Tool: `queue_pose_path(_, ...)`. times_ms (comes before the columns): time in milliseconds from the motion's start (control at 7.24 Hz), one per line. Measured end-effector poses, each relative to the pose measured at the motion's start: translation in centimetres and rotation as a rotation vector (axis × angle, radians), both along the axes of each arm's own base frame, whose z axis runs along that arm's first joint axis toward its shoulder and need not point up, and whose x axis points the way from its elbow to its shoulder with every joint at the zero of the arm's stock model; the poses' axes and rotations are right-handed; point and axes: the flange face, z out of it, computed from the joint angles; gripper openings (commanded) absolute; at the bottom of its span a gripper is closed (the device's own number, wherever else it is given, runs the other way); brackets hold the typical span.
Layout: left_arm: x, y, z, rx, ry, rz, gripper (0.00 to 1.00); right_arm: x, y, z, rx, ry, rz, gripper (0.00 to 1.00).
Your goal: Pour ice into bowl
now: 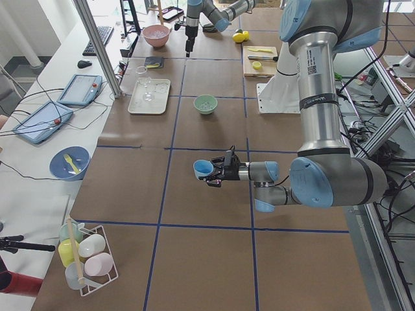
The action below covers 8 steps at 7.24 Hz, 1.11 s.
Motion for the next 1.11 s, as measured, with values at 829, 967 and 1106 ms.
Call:
queue_pose_path(829, 1.7, 0.1, 1.6, -0.038, -0.044, 0.075, 0.0, -0.1, 0.0, 0.1, -0.001, 0.001, -0.001, 1.0)
queue_pose_path(967, 2.0, 0.2, 1.7, -0.051, -0.025, 0.093, 0.0, -0.1, 0.0, 0.1, 0.0, 0.002, -0.001, 1.0)
queue_pose_path(1106, 2.1, 0.2, 1.7, -0.061, -0.012, 0.108, 0.0, -0.1, 0.0, 0.1, -0.001, 0.002, -0.001, 1.0)
